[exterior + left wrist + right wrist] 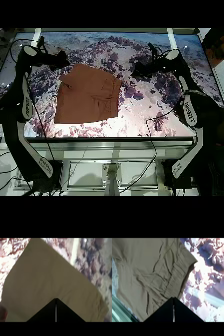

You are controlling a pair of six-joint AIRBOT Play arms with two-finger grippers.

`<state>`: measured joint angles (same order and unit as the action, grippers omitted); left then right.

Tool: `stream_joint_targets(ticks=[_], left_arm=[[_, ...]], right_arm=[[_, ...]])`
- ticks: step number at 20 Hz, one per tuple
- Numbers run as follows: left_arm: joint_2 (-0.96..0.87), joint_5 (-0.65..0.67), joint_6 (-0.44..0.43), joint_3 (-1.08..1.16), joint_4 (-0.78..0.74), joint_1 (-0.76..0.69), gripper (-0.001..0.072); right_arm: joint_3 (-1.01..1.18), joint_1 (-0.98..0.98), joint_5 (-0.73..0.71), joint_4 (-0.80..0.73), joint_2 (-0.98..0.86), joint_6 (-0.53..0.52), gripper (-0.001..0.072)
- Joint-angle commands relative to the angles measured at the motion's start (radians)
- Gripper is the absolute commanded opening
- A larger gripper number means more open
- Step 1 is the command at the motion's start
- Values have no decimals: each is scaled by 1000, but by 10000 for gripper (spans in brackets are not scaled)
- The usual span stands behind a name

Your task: Fold the clothes and pants, and hang the long-sleeved shirts on hangers.

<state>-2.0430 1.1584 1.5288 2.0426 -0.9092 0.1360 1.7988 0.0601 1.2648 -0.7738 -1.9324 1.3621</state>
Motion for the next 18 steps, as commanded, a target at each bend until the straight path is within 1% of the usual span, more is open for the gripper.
stream_joint_targets(ticks=[1, 2, 4, 5, 8, 9, 11, 13, 14, 15, 16, 17, 18], left_arm=[[69, 232, -77, -72, -93, 35, 6], [112, 257, -78, -134, -130, 43, 6], [237, 199, -80, -327, -149, 80, 5], [301, 180, -100, -427, -158, 100, 5], [512, 135, -109, -782, -188, 185, 6], [582, 106, -131, -897, -189, 215, 6], [723, 38, -144, -1119, -187, 282, 7], [835, 12, -158, -1290, -177, 338, 7], [867, 12, -158, -1345, -179, 351, 7], [888, 13, -158, -1387, -181, 355, 32], [897, 23, -158, -1417, -183, 355, 312], [895, 28, -156, -1432, -183, 355, 617], [895, 29, -156, -1435, -183, 355, 630]], right_arm=[[-117, 27, 43, 22, 36, -35, 5], [-189, 39, 31, 30, 65, -46, 5], [-380, 62, -12, 84, 146, -68, 5], [-489, 72, -36, 126, 195, -91, 5], [-773, 79, -105, 235, 336, -146, 5], [-856, 79, -123, 273, 378, -152, 6], [-956, 79, -116, 275, 430, -153, 7], [-985, 79, -119, 262, 437, -152, 17], [-984, 79, -135, 254, 436, -133, 126], [-984, 79, -153, 254, 435, -110, 361], [-984, 79, -158, 253, 433, -99, 578], [-984, 79, -157, 245, 431, -98, 632], [-984, 79, -144, 243, 431, -98, 631]])
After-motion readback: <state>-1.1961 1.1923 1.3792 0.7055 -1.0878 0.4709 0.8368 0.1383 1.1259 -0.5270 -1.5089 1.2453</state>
